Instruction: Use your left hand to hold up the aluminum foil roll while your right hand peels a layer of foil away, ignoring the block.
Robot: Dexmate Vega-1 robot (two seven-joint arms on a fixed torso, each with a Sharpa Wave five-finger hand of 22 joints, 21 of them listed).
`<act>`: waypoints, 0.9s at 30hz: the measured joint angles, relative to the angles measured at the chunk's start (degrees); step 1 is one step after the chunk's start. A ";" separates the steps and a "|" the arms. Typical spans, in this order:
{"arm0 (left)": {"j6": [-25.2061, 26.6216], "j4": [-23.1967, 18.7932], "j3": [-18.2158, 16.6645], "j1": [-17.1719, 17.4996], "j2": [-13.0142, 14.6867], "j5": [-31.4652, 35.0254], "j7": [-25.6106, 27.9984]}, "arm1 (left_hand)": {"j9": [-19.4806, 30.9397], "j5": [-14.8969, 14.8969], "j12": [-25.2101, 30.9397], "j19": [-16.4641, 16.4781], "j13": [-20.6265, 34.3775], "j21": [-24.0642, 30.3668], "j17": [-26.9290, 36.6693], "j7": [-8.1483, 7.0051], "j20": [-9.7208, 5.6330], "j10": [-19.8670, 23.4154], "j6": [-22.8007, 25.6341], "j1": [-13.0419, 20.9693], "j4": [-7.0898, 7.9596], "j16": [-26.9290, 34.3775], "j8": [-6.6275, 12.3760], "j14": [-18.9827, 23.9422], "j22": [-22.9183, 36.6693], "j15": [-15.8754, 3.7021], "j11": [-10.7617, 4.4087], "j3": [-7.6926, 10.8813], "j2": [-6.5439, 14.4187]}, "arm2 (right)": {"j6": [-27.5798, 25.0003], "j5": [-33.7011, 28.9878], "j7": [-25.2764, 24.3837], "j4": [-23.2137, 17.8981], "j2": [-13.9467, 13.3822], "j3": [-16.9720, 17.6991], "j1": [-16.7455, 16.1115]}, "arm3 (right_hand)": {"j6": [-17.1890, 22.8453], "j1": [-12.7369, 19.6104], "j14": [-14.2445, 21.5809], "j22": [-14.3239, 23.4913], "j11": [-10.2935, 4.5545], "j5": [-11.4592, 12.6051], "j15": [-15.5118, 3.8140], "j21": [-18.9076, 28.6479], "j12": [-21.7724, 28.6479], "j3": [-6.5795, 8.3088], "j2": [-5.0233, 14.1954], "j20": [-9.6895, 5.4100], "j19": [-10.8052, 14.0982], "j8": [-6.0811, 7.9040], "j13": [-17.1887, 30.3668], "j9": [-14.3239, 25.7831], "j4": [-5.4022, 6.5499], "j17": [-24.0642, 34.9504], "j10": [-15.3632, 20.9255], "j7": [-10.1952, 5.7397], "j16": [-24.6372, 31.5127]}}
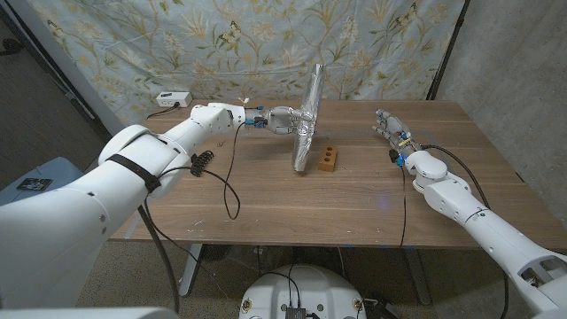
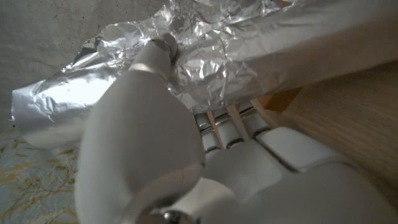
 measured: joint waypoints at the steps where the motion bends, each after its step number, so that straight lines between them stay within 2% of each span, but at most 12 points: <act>1: -0.55 0.80 -0.28 -0.04 -0.36 -0.46 -0.10 | 0.00 0.00 0.00 0.00 0.00 0.23 0.00 0.04 0.00 0.00 0.04 0.00 0.00 0.00 0.00 0.00 0.00 0.00 0.00 0.00 0.00 | -0.13 0.01 0.00 -0.28 -0.27 0.00 -0.19 | 0.00 0.00 0.00 0.00 0.00 0.00 0.00 0.00 0.00 0.00 0.00 0.00 0.00 0.00 0.00 0.00 0.00 0.00 0.00 0.00 0.00; 11: -1.31 6.23 -3.63 -0.04 -3.45 -1.36 1.36 | 0.00 0.45 0.00 0.00 0.00 0.44 0.02 0.06 0.00 0.00 0.06 0.00 0.01 0.01 0.00 0.00 0.00 0.00 0.00 -0.01 0.00 | -1.17 0.06 0.02 -0.83 -1.07 0.01 -0.40 | 0.00 0.00 0.00 0.00 0.00 0.00 0.00 0.00 0.00 0.00 0.00 0.00 0.00 0.00 0.00 0.00 0.00 0.00 0.00 0.00 0.00; 27: 0.08 8.64 -8.87 1.54 -6.67 -2.58 7.67 | 0.00 0.89 0.00 0.31 0.01 1.29 1.22 0.06 -0.32 0.00 0.06 -0.24 0.01 0.01 0.00 0.00 0.28 0.00 0.00 -0.01 -0.24 | -2.86 -0.19 0.45 -1.99 -2.64 -0.02 -0.32 | 0.00 0.00 0.00 0.00 0.00 0.00 0.00 0.00 0.00 0.00 0.00 0.00 0.00 0.00 0.00 0.00 0.00 0.01 0.00 0.00 0.00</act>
